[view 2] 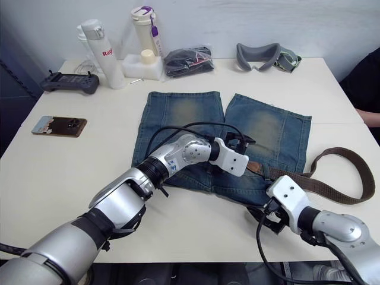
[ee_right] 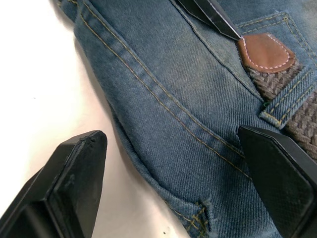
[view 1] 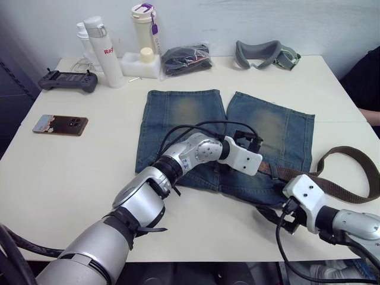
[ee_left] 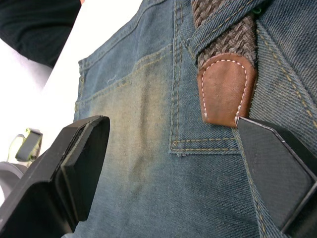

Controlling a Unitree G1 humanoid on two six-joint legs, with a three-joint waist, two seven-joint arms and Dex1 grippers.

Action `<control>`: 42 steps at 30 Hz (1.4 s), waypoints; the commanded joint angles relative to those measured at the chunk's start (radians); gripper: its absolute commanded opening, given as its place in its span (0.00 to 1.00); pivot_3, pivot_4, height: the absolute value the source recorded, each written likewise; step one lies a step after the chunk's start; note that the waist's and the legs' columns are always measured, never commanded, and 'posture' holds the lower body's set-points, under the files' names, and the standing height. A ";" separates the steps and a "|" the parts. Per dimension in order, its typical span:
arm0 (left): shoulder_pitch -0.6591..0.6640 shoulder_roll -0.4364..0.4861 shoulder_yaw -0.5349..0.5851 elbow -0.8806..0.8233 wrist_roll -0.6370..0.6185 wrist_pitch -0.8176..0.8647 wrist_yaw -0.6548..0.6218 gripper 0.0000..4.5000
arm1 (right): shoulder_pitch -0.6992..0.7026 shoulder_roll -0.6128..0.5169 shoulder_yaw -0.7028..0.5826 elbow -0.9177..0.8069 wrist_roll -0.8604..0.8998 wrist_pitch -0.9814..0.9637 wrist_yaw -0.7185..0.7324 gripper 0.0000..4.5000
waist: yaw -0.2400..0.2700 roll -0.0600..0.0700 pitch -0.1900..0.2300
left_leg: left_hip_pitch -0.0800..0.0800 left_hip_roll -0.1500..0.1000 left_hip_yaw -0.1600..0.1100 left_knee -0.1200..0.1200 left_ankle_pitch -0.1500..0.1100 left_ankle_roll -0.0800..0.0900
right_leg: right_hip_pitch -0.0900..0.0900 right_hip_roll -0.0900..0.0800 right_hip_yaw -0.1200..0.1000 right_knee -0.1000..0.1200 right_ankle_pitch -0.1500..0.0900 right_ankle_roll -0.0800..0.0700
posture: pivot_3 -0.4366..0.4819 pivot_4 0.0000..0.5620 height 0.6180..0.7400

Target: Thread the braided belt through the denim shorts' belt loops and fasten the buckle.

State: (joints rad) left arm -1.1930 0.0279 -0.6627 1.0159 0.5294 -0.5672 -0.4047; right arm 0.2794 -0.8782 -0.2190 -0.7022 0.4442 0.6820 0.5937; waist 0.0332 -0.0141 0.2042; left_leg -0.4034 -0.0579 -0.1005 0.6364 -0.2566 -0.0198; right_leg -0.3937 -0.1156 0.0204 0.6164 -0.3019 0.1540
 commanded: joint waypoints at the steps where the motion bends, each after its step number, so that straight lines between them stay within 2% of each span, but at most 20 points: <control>1: -0.014 0.022 -0.052 0.029 0.080 -0.046 -0.020 1.00 | -0.013 0.013 -0.009 -0.024 -0.008 0.009 -0.006 0.99 | -0.001 0.000 0.000 | 0.000 0.000 0.000 0.000 0.000 0.000 | 0.000 0.000 0.000 0.000 0.000 0.000 | 0.48 0.27 1.00; 6: -0.040 0.092 -0.042 0.012 0.069 -0.077 -0.129 1.00 | -0.026 0.020 -0.010 -0.009 -0.013 0.016 0.005 0.99 | -0.013 0.000 0.000 | 0.001 0.001 0.000 0.000 0.000 0.000 | 0.000 0.001 0.000 0.000 0.000 0.000 | 0.48 0.27 1.00; 10: -0.070 0.074 -0.024 -0.008 0.050 -0.050 -0.195 1.00 | -0.036 0.024 -0.005 0.008 -0.021 0.014 0.011 0.99 | -0.009 0.000 0.000 | 0.001 0.000 0.000 0.000 0.000 0.000 | 0.000 0.001 0.000 0.001 0.000 0.000 | 0.48 0.27 1.00; 18: -0.080 -0.062 -0.040 0.082 0.109 -0.005 -0.038 1.00 | -0.062 0.038 0.019 0.038 -0.041 0.014 0.005 0.99 | 0.001 -0.001 0.000 | 0.001 0.000 0.000 0.001 0.000 0.000 | 0.000 0.000 0.000 0.001 0.000 0.000 | 0.48 0.27 1.00; 24: -0.072 -0.074 -0.033 0.095 0.127 -0.033 0.043 1.00 | -0.063 0.051 0.019 0.039 -0.050 0.027 0.002 0.99 | 0.011 -0.001 0.000 | 0.000 0.000 0.000 0.002 0.000 0.001 | 0.001 0.000 0.000 0.001 0.000 0.000 | 0.48 0.27 1.00; 27: -0.065 -0.059 -0.039 0.103 0.140 -0.044 0.052 0.82 | -0.066 0.056 0.021 0.041 -0.053 0.037 0.002 1.00 | 0.016 -0.001 0.000 | 0.000 0.000 0.000 0.003 0.000 0.001 | 0.001 0.000 0.000 0.001 0.000 0.001 | 0.48 0.27 1.00; 35: -0.048 0.001 -0.007 0.063 0.122 -0.086 0.017 0.01 | -0.105 0.062 0.044 0.100 -0.073 0.095 -0.021 1.00 | 0.008 0.000 -0.001 | 0.000 0.000 0.000 0.003 0.000 0.001 | 0.000 0.000 0.001 0.002 0.000 0.000 | 0.48 0.27 1.00; 41: -0.010 0.085 0.039 -0.074 0.067 -0.085 -0.084 0.01 | -0.130 0.067 0.056 0.132 -0.071 0.145 -0.029 1.00 | -0.012 0.000 -0.001 | 0.001 0.000 0.000 0.003 0.000 0.000 | 0.000 0.000 0.001 0.003 0.000 0.000 | 0.48 0.27 1.00; 42: -0.002 0.100 0.050 -0.109 0.053 -0.079 -0.108 0.00 | -0.135 0.070 0.058 0.138 -0.067 0.153 -0.029 0.94 | -0.012 0.000 -0.001 | 0.001 0.000 0.001 0.003 0.000 0.001 | 0.000 0.001 0.001 0.003 0.000 0.000 | 0.48 0.27 1.00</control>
State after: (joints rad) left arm -1.1987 0.0942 -0.6430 0.9543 0.6149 -0.6523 -0.4738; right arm 0.1350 -0.8131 -0.1576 -0.5983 0.3895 0.7988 0.5842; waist 0.0207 -0.0144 0.2036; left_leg -0.4028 -0.0577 -0.0999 0.6390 -0.2570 -0.0193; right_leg -0.3942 -0.1150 0.0215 0.6198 -0.3015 0.1543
